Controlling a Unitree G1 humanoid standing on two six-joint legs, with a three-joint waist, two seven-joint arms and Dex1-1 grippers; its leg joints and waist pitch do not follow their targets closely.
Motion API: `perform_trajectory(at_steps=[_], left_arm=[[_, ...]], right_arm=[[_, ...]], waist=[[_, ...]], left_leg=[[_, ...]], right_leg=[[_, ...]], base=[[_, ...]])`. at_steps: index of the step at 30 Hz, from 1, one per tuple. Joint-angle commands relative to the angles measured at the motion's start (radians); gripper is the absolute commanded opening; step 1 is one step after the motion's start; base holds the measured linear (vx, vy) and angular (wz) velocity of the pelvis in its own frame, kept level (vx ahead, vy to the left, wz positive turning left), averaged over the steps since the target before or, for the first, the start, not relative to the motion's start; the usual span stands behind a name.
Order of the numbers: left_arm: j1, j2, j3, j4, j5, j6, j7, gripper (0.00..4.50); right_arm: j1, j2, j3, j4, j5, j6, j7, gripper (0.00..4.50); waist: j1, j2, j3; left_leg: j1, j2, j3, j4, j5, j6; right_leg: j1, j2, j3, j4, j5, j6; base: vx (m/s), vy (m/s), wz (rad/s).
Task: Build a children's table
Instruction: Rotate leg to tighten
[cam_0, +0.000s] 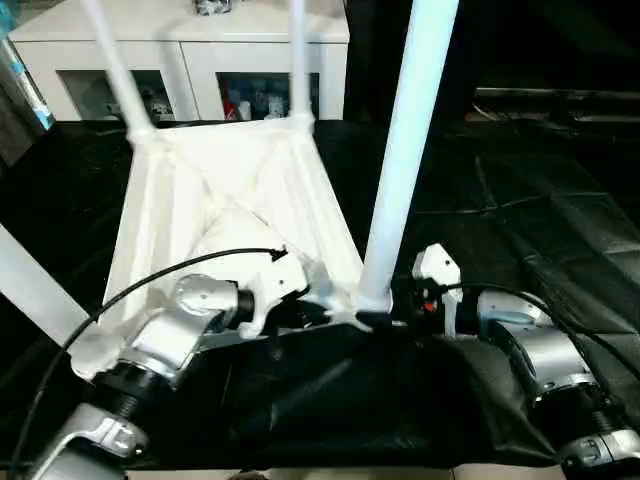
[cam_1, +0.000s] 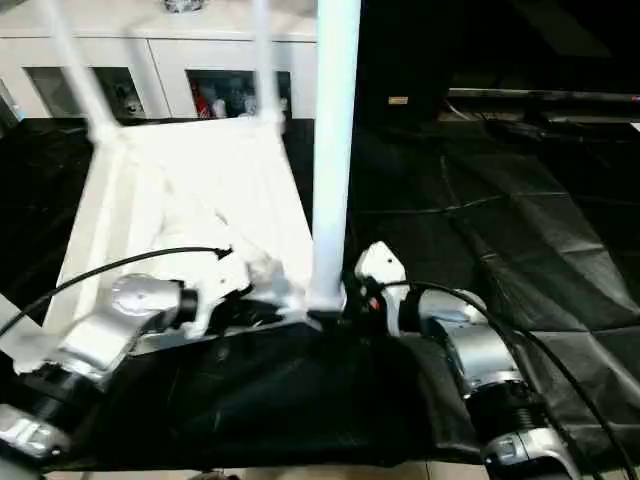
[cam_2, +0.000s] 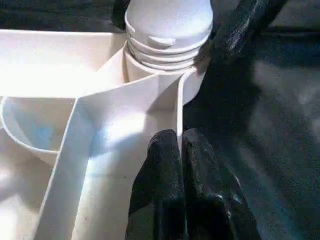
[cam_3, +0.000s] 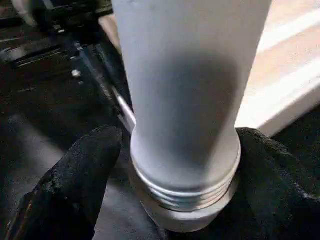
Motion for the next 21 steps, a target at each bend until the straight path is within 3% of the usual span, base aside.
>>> perform_trajectory(at_steps=[1, 13, 17, 18, 21], left_arm=[[0.001, -0.002, -0.015, -0.029, -0.023, -0.019, -0.042, 0.00], [-0.002, -0.019, -0.008, 0.010, 0.020, -0.036, 0.011, 0.00], [-0.023, -0.067, 0.008, 0.053, 0.043, -0.012, 0.115, 0.00], [-0.039, -0.102, 0.016, 0.074, 0.047, 0.000, 0.161, 0.00], [-0.070, -0.162, 0.021, 0.121, 0.071, 0.011, 0.258, 0.00]], right_arm=[[-0.028, -0.008, 0.006, -0.004, 0.011, -0.011, 0.023, 3.72], [-0.008, 0.025, 0.006, 0.006, 0.014, 0.002, 0.014, 2.70], [0.011, 0.065, -0.020, 0.033, -0.022, 0.000, -0.129, 2.58], [0.014, 0.094, -0.039, 0.052, -0.030, 0.014, -0.209, 2.57], [0.023, 0.153, -0.061, 0.069, -0.041, 0.041, -0.336, 2.56]], waist=[[-0.004, -0.013, -0.061], [-0.002, -0.016, -0.063], [-0.005, -0.017, -0.055], [-0.009, -0.016, -0.053], [-0.012, -0.019, -0.050]], left_leg=[[0.021, 0.036, -0.005, -0.053, -0.162, 0.072], [0.022, 0.035, -0.003, -0.048, -0.132, 0.076], [0.024, 0.035, -0.004, -0.054, -0.184, 0.046], [0.026, 0.034, -0.006, -0.059, -0.226, 0.021], [0.031, 0.033, -0.007, -0.063, -0.277, -0.008]], right_leg=[[0.042, -0.060, 0.043, -0.067, -0.025, -0.244], [0.042, -0.060, 0.044, -0.062, 0.004, -0.246], [0.037, -0.063, 0.046, -0.073, -0.094, -0.232], [0.038, -0.064, 0.045, -0.082, -0.192, -0.206], [0.030, -0.066, 0.048, -0.095, -0.313, -0.168]], base=[[0.000, 0.000, 0.00], [0.000, 0.000, 0.00], [0.000, 0.000, 0.00], [0.000, 0.000, 0.00], [0.000, 0.000, 0.00]])
